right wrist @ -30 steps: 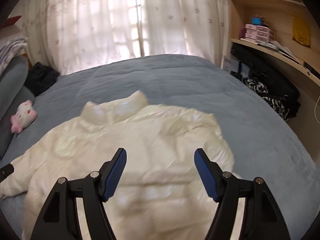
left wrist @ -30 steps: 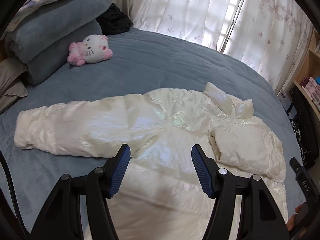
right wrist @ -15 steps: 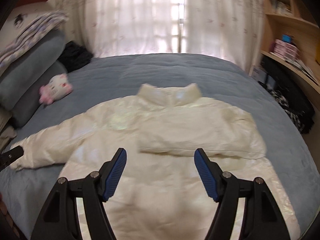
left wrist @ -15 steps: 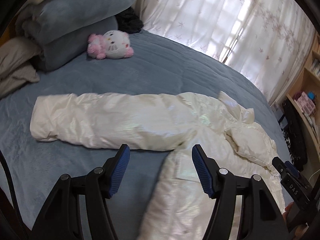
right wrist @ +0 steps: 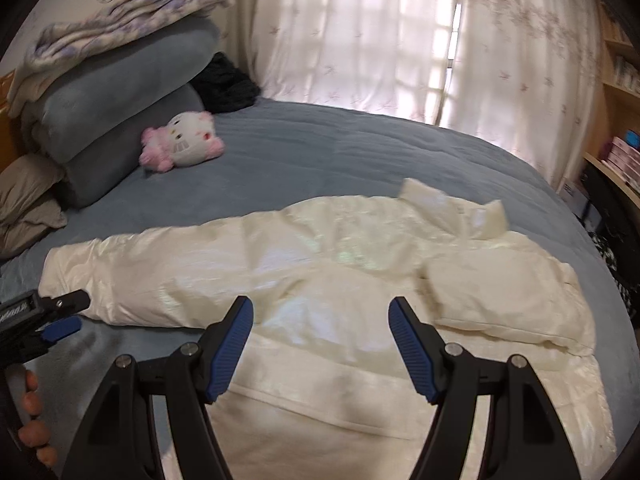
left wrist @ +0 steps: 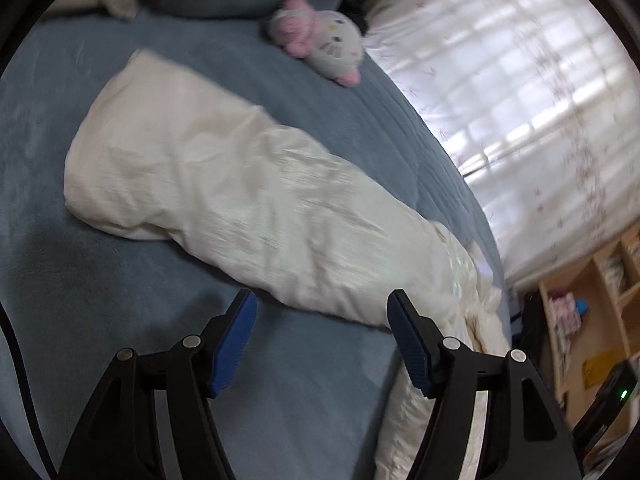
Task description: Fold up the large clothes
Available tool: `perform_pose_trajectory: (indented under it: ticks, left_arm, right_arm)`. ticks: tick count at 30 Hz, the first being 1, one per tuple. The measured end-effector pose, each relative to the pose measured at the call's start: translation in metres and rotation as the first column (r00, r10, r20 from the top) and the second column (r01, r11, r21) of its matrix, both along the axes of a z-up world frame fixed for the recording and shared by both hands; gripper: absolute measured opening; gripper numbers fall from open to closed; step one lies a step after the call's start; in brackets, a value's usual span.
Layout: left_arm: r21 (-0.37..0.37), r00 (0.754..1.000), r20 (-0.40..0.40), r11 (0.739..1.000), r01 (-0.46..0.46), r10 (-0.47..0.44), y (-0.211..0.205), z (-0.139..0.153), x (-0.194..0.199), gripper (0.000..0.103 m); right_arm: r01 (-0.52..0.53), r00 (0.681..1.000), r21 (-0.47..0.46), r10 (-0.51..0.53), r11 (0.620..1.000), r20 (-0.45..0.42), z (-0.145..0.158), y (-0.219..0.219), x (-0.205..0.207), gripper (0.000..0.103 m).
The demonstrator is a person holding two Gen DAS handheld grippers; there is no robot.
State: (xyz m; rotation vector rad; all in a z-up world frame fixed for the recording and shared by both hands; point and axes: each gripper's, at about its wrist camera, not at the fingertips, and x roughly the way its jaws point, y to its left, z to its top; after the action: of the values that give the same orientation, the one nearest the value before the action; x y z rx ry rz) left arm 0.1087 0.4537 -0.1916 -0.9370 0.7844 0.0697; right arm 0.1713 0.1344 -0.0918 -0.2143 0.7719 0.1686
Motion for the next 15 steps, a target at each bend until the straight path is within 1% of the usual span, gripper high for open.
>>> perform_pose_trajectory:
  ticks: [5, 8, 11, 13, 14, 15]
  left_arm:
    - [-0.075, 0.997, -0.032, 0.995, -0.067, 0.065, 0.028, -0.031, 0.014, 0.066]
    - [-0.122, 0.996, -0.037, 0.989, -0.084, 0.080, 0.041, -0.045, 0.022, 0.066]
    - [-0.138, 0.995, -0.034, 0.986, -0.096, 0.092, 0.048, -0.051, 0.033, 0.066]
    - [-0.130, 0.993, -0.032, 0.985, -0.114, 0.110, 0.054, -0.053, 0.039, 0.066]
    - [-0.116, 0.992, -0.030, 0.985, -0.126, 0.123, 0.055, -0.051, 0.040, 0.055]
    - [-0.077, 0.988, -0.036, 0.986, -0.149, 0.147, 0.057, -0.048, 0.041, 0.037]
  right_arm:
    - [-0.040, 0.999, -0.014, 0.039, 0.999, -0.030, -0.017, 0.022, 0.009, 0.070]
    - [-0.045, 0.998, -0.011, 0.045, 0.999, -0.045, -0.024, 0.027, 0.015, 0.070]
    - [-0.047, 0.997, -0.007, 0.047, 0.999, -0.064, -0.034, 0.029, 0.022, 0.070]
    - [-0.045, 0.995, -0.005, 0.044, 0.999, -0.087, -0.041, 0.029, 0.026, 0.070]
    - [-0.043, 0.995, -0.002, 0.043, 0.999, -0.095, -0.044, 0.029, 0.028, 0.070]
    - [-0.040, 0.993, 0.006, 0.040, 0.999, -0.107, -0.047, 0.027, 0.029, 0.070]
